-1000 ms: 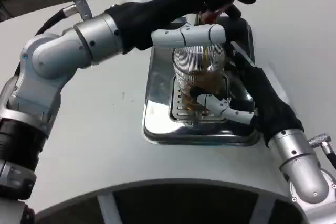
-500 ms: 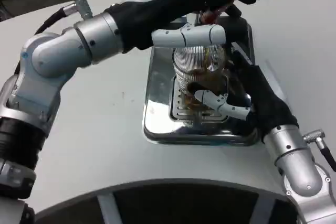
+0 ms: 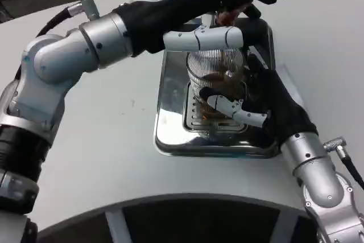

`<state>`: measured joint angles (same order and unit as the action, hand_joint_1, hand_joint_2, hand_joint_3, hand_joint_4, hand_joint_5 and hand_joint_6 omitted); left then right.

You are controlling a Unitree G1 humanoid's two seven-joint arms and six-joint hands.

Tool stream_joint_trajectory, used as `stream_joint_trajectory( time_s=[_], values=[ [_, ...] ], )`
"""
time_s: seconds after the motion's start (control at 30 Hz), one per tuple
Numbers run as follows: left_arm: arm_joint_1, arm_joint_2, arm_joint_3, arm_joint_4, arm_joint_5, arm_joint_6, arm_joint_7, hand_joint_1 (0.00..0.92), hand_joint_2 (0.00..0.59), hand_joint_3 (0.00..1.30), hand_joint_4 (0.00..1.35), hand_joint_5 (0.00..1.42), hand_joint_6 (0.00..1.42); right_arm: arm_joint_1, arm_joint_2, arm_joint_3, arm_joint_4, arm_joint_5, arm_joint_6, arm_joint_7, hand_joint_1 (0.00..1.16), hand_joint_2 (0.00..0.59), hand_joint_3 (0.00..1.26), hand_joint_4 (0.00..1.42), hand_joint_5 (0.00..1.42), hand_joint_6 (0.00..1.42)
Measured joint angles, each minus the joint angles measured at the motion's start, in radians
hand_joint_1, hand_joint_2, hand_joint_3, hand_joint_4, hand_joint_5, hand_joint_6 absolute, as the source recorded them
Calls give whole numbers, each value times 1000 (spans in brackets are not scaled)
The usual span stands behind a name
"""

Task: Grasp the cup under the faucet to collect the drink, then remove the cup.

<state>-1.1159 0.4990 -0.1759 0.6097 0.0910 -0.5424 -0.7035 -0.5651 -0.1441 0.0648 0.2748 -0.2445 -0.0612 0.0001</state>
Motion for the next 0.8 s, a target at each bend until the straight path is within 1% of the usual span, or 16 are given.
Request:
stream_joint_trajectory(
  time_s=[0.37, 0.8],
  values=[
    [-13, 1, 0, 24, 0, -15, -3, 0, 133, 153, 120, 212, 144, -36, 8, 0, 56, 33, -21, 7, 744, 211, 9, 18, 146, 48],
    [-28, 5, -1, 53, 0, -35, -11, 0, 127, 153, 120, 212, 144, -71, 16, -1, 130, 59, -71, 18, 744, 209, 0, 14, 142, 48]
  ],
)
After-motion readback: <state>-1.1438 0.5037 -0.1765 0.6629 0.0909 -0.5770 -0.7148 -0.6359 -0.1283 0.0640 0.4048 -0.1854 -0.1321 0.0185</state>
